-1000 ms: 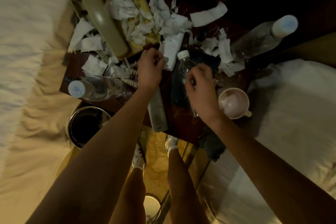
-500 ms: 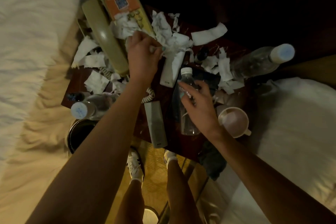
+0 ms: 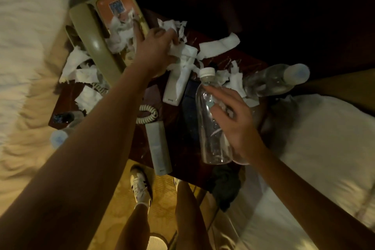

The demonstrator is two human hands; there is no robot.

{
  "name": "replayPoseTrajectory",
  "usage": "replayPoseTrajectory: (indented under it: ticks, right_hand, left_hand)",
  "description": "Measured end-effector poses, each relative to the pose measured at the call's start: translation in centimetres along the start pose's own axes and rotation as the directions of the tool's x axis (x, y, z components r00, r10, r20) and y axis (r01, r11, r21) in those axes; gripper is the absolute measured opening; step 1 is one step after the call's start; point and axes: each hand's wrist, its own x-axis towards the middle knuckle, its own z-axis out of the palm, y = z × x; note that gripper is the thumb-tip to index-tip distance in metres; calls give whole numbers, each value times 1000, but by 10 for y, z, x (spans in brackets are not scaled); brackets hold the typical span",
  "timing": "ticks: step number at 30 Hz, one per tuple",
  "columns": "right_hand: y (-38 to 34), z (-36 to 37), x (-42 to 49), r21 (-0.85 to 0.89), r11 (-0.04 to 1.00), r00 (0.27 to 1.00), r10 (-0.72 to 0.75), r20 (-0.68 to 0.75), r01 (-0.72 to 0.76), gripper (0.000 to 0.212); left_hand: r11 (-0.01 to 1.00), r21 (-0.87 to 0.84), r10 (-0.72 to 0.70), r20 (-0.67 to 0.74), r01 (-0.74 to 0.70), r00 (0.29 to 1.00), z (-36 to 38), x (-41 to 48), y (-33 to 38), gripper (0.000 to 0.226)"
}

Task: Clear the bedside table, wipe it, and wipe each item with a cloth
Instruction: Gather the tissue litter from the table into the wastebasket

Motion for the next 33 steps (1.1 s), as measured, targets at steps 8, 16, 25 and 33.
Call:
replayPoseTrajectory:
  ticks: [8, 16, 25, 33]
  right_hand:
    - [-6, 1, -1, 78, 995, 998, 70, -4, -69, 36]
    - [-21, 21, 3, 56, 996, 997, 68, -36, -65, 42]
    - [-51, 59, -5, 16, 1000, 999, 10, -41, -10, 37]
    - [-117, 105, -40, -41, 989, 987, -145, -65, 142, 37]
  left_hand:
    - [996, -84, 20, -223, -39, 975, 10, -13, -1, 22]
    - [792, -610, -215, -286, -4, 934, -7, -46, 0, 21]
    - [683, -728, -404, -448, -63, 798, -71, -122, -16, 14]
    - [577, -791, -497, -539, -205, 680, -160, -202, -20, 15]
